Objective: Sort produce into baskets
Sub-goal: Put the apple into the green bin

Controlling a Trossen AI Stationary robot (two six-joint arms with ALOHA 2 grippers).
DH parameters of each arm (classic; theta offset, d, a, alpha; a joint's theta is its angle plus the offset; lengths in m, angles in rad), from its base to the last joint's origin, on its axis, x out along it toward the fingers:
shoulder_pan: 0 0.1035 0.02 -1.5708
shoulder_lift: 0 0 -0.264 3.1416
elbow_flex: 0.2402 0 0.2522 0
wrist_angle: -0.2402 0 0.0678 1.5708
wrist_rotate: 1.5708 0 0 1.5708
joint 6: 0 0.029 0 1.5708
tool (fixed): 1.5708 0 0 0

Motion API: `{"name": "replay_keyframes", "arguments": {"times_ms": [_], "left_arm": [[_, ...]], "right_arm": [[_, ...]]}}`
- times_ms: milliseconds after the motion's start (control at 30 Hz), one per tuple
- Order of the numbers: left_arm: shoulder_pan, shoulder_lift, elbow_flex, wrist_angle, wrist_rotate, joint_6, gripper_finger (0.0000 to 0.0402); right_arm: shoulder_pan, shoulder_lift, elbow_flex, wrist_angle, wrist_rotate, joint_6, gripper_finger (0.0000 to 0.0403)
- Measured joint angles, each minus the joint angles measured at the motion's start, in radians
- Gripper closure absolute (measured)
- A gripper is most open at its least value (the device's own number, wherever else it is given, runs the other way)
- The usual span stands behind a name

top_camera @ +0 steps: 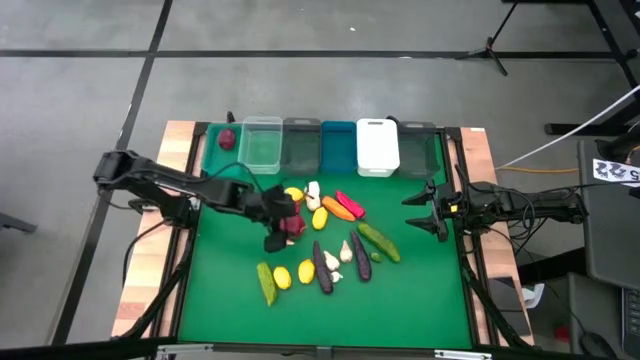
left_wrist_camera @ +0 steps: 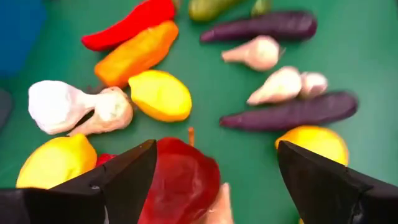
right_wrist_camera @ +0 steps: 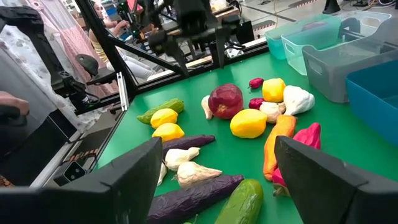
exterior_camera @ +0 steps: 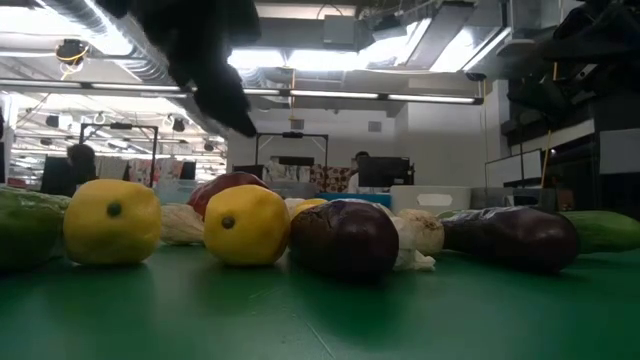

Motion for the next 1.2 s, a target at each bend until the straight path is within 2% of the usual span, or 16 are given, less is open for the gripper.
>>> {"name": "replay_keyframes", "arguments": {"times_ms": [133, 267, 600, 833, 1200], "left_arm": [[-0.012, 0.058, 0.0, -0.012, -0.05, 0.067, 0.0073], [-0.014, 0.086, 0.0, -0.026, -0.052, 0.105, 0.0073], [0.012, 0.098, -0.001, -0.058, -0.087, 0.146, 0.0073], [0.021, 0.15, -0.069, 0.062, -0.013, 0.132, 0.0072], [0.036, 0.17, -0.085, 0.08, 0.025, 0.126, 0.0072]], "right_arm": [[0.0, 0.0, 0.0, 0.0, 0.0, 0.002, 0.0093], [0.0, 0.0, 0.0, 0.0, 0.0, 0.002, 0.0093], [0.0, 0.0, 0.0, 0.0, 0.0, 0.002, 0.0093], [0.0, 0.0, 0.0, -0.006, 0.0, 0.002, 0.0093], [0.0, 0.0, -0.001, -0.013, 0.0, 0.002, 0.0093]]}}
